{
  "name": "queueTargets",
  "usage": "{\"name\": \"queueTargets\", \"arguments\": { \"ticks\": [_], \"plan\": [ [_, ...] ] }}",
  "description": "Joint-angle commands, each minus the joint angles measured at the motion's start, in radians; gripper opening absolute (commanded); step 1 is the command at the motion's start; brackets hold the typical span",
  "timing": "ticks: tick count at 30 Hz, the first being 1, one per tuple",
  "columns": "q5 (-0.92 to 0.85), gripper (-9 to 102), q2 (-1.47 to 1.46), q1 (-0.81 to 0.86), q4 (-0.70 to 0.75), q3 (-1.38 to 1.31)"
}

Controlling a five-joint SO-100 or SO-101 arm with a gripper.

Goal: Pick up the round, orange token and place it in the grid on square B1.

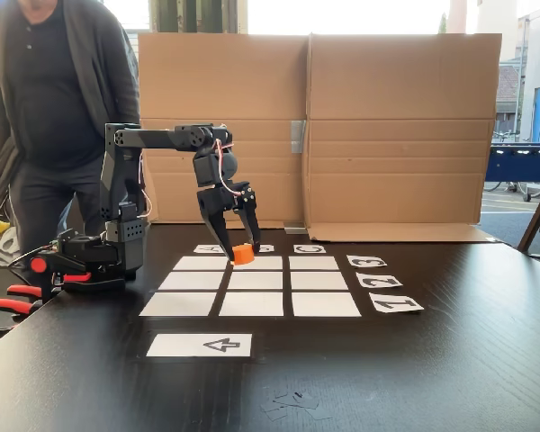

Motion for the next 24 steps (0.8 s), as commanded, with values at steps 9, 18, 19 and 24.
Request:
{"name": "queueTargets", "arguments": {
  "ticks": [9,18,19,24],
  "plan": [
    [0.031,-1,-0.126,0.000,-0.063,-0.005],
    [0.037,-1,-0.204,-0.003,-0.106,-0.011],
    [0.037,-1,-0.210,-0.003,-0.109,-0.011],
    [0.037,-1,-0.233,-0.005,-0.130,-0.011]
  ]
}}
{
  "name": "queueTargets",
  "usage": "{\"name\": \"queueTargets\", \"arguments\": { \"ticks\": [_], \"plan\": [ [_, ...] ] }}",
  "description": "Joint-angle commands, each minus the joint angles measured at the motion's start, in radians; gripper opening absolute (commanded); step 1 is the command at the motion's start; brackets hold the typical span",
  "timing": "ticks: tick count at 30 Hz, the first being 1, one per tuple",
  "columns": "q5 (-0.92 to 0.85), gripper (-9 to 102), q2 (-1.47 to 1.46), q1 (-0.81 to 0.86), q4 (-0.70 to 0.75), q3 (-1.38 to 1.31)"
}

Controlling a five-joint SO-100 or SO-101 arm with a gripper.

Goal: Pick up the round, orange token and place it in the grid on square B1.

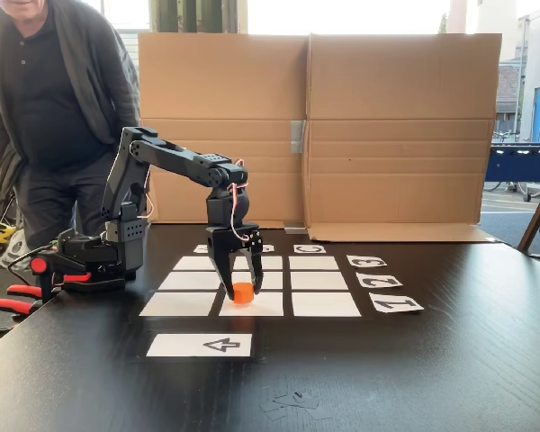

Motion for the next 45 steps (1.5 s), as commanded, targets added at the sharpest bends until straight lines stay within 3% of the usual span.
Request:
{"name": "queueTargets", "arguments": {
  "ticks": [1,9,13,26,38,45],
  "plan": [
    [0.011,-1,0.000,-0.005,-0.020,-0.018],
    [0.011,2,-0.023,0.002,-0.041,-0.025],
    [0.008,31,-0.025,0.011,-0.037,-0.020],
    [0.003,76,0.005,0.041,0.021,0.018],
    [0.002,88,0.411,0.216,-0.020,0.146],
    [0.064,89,0.693,0.367,-0.173,0.212]
  ]
}}
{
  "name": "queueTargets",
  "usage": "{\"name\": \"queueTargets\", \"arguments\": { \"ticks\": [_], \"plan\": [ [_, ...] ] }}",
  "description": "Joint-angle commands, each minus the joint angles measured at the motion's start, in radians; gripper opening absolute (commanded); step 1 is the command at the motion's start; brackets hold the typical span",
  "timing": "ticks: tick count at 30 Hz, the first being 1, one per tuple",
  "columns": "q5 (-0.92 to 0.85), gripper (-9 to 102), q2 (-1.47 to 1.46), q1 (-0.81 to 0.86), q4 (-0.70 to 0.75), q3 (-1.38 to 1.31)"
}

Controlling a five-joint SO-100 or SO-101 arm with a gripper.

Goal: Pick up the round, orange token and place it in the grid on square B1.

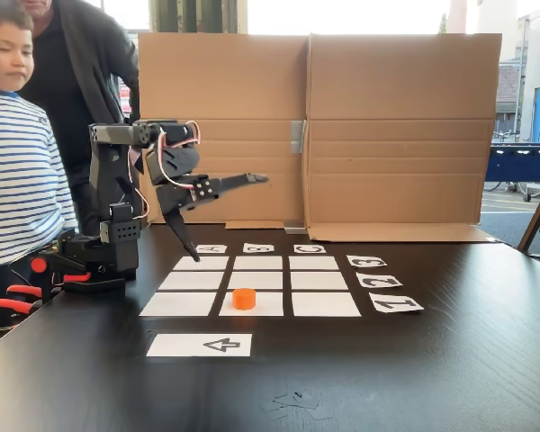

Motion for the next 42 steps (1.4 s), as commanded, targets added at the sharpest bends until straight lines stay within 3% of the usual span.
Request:
{"name": "queueTargets", "arguments": {
  "ticks": [1,11,15,18,20,21,29,42],
  "plan": [
    [0.052,89,0.164,0.075,-0.086,-0.006],
    [0.196,86,0.443,0.459,-0.337,-0.002],
    [0.379,60,0.532,0.577,-0.456,0.048],
    [0.551,24,0.583,0.666,-0.514,0.066],
    [0.664,6,0.620,0.729,-0.538,0.092],
    [0.727,3,0.635,0.764,-0.541,0.098],
    [0.894,0,0.828,0.960,-0.549,0.434],
    [0.894,-1,1.221,0.991,-0.566,1.124]
  ]
}}
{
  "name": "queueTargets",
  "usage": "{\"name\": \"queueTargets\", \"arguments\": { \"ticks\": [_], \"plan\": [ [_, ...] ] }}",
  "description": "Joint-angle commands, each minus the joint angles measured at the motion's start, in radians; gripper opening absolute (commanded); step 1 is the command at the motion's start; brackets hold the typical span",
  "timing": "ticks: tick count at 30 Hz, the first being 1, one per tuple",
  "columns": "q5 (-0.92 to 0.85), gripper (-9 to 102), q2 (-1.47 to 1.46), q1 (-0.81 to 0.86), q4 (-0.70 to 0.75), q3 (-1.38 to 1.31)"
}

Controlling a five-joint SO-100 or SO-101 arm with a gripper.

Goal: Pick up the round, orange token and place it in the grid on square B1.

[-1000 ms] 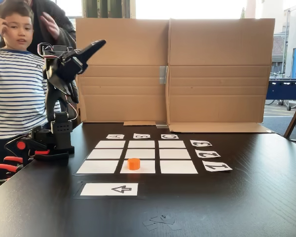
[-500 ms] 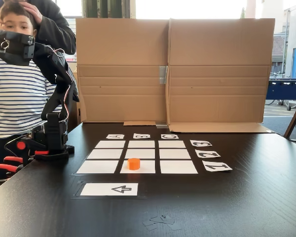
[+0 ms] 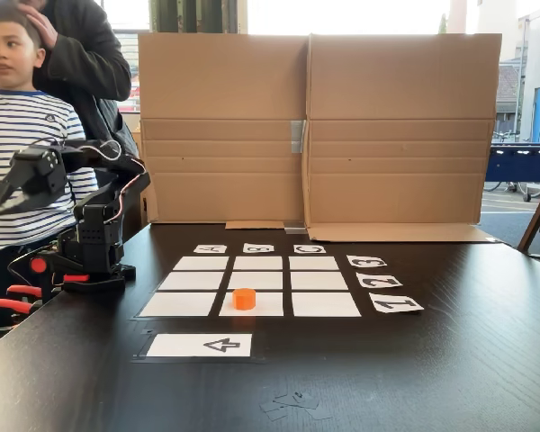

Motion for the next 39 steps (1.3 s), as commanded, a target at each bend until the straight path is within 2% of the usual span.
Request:
{"name": "queueTargets", "arguments": {
  "ticks": [1,6,16,39],
  "plan": [
    [0.003,-1,0.118,0.020,-0.018,0.149],
    [-0.002,-1,0.288,0.023,-0.015,0.353],
    [0.015,-1,0.471,0.046,0.091,0.399],
    [0.028,-1,0.472,0.049,0.089,0.399]
  ]
}}
